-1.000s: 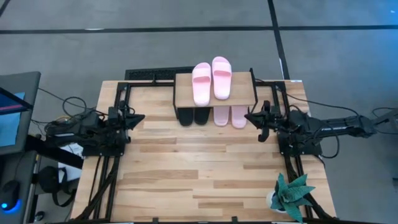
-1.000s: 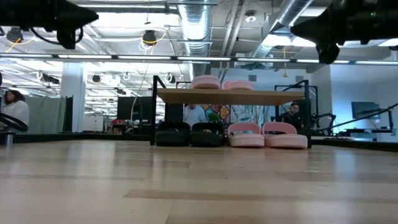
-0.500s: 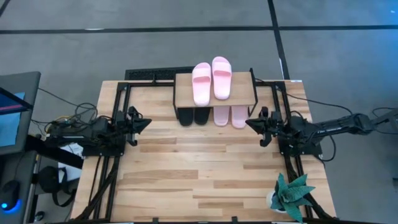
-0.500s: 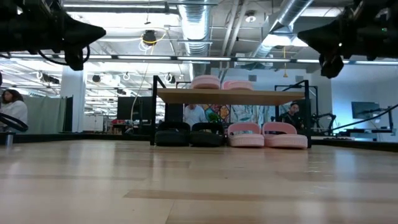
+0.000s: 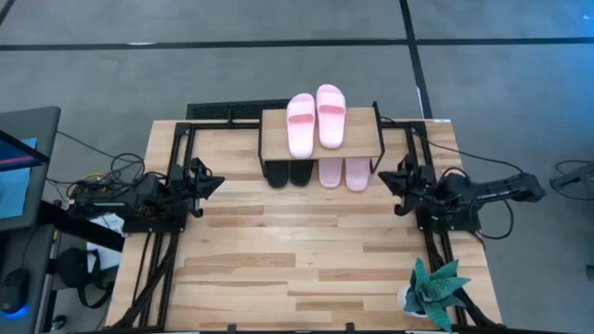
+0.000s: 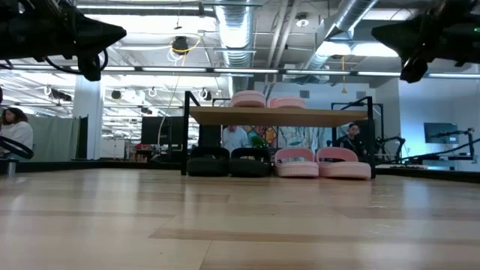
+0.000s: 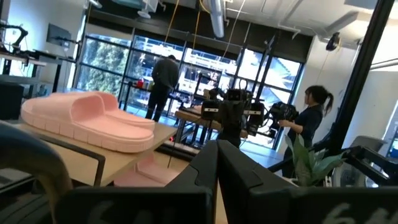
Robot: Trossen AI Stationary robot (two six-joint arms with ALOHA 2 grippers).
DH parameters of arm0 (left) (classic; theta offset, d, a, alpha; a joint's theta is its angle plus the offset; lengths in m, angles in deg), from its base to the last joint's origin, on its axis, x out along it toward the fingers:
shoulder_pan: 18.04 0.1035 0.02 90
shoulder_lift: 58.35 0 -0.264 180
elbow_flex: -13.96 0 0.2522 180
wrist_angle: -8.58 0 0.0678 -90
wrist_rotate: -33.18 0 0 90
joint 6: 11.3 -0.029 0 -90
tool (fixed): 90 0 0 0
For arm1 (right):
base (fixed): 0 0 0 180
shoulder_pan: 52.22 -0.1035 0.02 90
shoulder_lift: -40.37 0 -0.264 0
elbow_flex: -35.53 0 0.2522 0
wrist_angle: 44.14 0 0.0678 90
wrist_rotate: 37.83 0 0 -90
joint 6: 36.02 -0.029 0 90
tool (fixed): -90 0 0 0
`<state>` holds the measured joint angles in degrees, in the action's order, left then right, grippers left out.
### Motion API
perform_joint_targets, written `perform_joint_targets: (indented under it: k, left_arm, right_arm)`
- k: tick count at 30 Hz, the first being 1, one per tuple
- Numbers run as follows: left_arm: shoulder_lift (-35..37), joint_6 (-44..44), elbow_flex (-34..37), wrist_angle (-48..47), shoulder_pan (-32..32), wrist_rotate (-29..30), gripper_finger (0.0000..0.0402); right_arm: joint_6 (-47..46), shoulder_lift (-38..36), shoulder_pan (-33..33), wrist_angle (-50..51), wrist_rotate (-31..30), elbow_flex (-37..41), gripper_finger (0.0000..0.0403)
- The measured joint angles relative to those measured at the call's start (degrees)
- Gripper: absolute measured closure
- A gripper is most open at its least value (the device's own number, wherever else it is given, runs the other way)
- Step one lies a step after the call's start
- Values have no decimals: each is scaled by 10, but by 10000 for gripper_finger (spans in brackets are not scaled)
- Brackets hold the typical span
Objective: Pick and place slides into the shelf
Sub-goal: Return to Home Position
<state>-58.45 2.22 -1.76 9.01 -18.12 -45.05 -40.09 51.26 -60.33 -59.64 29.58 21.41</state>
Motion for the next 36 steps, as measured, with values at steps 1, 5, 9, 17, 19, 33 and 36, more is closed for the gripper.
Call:
perform_joint_targets:
  k: [1,5,9,17,19,33,36]
  left_arm:
    - [0,0,0,-1,0,0,401]
    - [0,0,0,-3,0,6,401]
    - [0,0,0,-6,0,26,401]
    - [-1,59,0,-34,0,58,401]
    - [-1,96,0,-34,0,73,401]
    - [-1,158,0,-131,2,176,401]
    - [-8,197,-5,-144,2,219,401]
  right_arm:
    - [-4,-19,-3,22,0,0,403]
    - [-6,-90,-23,95,0,0,403]
    - [1,-107,-39,124,-13,0,403]
    - [-83,-108,-17,199,41,0,403]
    - [-94,-108,-3,202,81,0,403]
    - [-109,-108,75,266,105,0,403]
    - [-107,-102,83,267,106,0,403]
